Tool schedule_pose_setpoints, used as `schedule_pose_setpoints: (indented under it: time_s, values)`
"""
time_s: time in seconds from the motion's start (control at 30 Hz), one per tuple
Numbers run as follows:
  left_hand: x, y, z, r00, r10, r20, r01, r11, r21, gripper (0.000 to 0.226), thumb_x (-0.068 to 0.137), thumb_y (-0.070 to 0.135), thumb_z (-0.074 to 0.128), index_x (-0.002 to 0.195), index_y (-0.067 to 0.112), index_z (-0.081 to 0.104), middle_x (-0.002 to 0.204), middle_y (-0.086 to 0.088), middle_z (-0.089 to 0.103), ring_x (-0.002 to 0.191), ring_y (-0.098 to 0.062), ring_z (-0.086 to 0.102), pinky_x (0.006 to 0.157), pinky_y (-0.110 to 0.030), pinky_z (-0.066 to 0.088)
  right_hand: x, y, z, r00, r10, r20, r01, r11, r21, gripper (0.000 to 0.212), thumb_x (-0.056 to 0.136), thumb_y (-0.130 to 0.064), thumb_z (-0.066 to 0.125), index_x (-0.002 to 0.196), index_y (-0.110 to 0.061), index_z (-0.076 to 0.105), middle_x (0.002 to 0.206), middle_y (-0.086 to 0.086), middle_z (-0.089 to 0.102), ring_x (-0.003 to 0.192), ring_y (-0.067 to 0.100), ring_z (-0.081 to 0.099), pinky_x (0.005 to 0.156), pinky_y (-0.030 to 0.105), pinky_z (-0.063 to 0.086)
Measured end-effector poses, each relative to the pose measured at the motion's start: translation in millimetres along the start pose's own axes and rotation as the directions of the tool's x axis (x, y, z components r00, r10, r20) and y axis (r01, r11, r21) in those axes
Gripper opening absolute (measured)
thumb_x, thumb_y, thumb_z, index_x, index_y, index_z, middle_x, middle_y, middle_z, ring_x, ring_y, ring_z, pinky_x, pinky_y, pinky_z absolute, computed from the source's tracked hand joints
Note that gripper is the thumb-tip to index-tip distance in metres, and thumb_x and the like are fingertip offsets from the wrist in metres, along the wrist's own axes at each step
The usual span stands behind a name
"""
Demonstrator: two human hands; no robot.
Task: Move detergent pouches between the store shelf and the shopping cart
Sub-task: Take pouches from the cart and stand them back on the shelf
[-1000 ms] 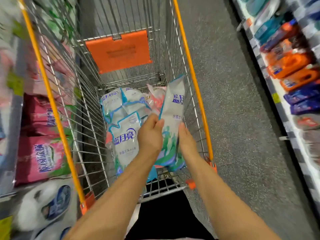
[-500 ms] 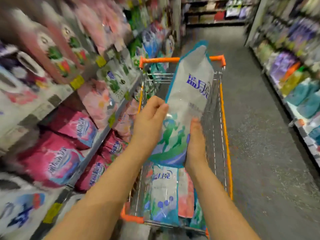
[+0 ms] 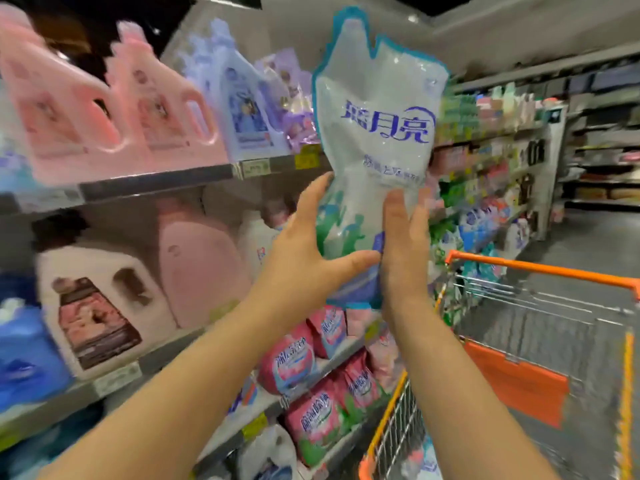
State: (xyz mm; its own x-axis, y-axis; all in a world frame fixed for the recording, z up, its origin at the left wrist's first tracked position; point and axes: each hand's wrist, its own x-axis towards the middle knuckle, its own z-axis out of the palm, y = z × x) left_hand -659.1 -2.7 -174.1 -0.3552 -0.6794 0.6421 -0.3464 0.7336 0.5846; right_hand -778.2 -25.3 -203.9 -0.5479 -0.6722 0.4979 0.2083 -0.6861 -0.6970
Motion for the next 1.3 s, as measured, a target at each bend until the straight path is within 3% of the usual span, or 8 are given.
schedule_pose_setpoints:
  time_s: [0.1,0.27,0.43,0.53,0.6,0.7,0.97,1.3]
  values:
    - [-13,1,-70,0.985,-0.042,-0.167,0.037,0.999,-0.033,0.099,0.062,0.038,0.081,0.140,0.042,0.020,0.102,0.035,0.051,0.094,0.006,0.058,0.080,-0.007,0.041,-21,-17,70,0.990,-0.064,0.125,0.071,0.996,-0.050,0.060,0.070,-0.063,0.057,0.116,-0.025,0.051,0.105,-0.010,0.064,0.097,0.008,0.064,0.087,0.031,0.050]
    - [-43,-14,-193,0.945,-0.056,-0.323,0.054,0.998,-0.016,0.098,0.068,0.025,0.079,0.143,0.040,0.019,0.105,0.024,0.056,0.101,-0.002,0.061,0.094,-0.023,0.046,-71,-18,192,0.974,-0.080,0.210,0.092,0.995,-0.048,0.068,0.076,-0.060,0.059,0.128,-0.018,0.045,0.114,-0.009,0.062,0.104,0.004,0.060,0.091,0.030,0.046]
    - [-67,-39,-320,0.920,-0.025,-0.391,0.050,0.997,0.055,0.101,0.064,0.014,0.082,0.144,0.030,0.021,0.123,0.013,0.055,0.100,0.004,0.059,0.086,-0.004,0.044,-117,-3,317,0.963,-0.031,0.269,0.019,0.999,0.047,0.042,0.089,-0.034,0.059,0.121,-0.011,0.046,0.073,-0.020,0.065,0.065,-0.014,0.059,0.067,0.009,0.043]
    - [-74,-56,-382,0.898,-0.050,-0.437,0.103,0.990,0.098,0.108,0.048,0.041,0.084,0.139,0.035,0.027,0.126,0.009,0.056,0.107,-0.004,0.059,0.097,-0.020,0.045,-135,5,382,0.948,-0.008,0.318,-0.035,0.991,0.129,0.035,0.089,-0.025,0.061,0.115,-0.008,0.046,0.073,-0.012,0.060,0.052,-0.009,0.056,0.058,0.009,0.043]
    - [-72,-64,-415,0.896,-0.080,-0.437,0.125,0.989,0.076,0.108,0.045,0.050,0.076,0.139,0.036,0.026,0.129,0.007,0.055,0.113,-0.010,0.058,0.103,-0.034,0.043,-140,11,422,0.940,-0.021,0.340,-0.033,0.988,0.154,0.041,0.084,-0.032,0.067,0.114,-0.010,0.049,0.078,-0.014,0.063,0.059,-0.008,0.060,0.067,0.015,0.048]
    - [-58,-75,-460,0.906,-0.108,-0.409,0.116,0.993,-0.004,0.083,0.076,0.022,0.075,0.142,0.026,0.024,0.126,0.002,0.056,0.106,-0.010,0.060,0.099,-0.033,0.045,-143,17,470,0.925,-0.067,0.375,-0.004,0.983,0.186,0.074,0.066,-0.061,0.069,0.119,-0.013,0.049,0.100,-0.002,0.068,0.084,0.015,0.066,0.081,0.038,0.053]
    - [4,-112,-547,0.907,-0.156,-0.392,0.180,0.983,0.026,0.076,0.073,0.009,0.076,0.134,0.031,0.036,0.119,0.002,0.064,0.103,-0.018,0.065,0.089,-0.042,0.053,-95,58,571,0.883,-0.097,0.459,0.045,0.991,0.122,0.069,0.081,-0.048,0.065,0.134,-0.012,0.038,0.118,0.000,0.060,0.100,0.015,0.060,0.085,0.028,0.044]
    - [65,-189,-607,0.771,-0.220,-0.598,0.255,0.967,-0.026,0.065,0.076,-0.010,0.066,0.131,0.015,0.043,0.113,-0.007,0.064,0.079,-0.014,0.065,0.056,-0.022,0.057,-26,110,678,0.677,-0.063,0.733,0.110,0.994,-0.017,0.077,0.077,-0.054,0.067,0.131,-0.006,0.038,0.109,-0.003,0.055,0.098,0.017,0.057,0.084,0.031,0.046]
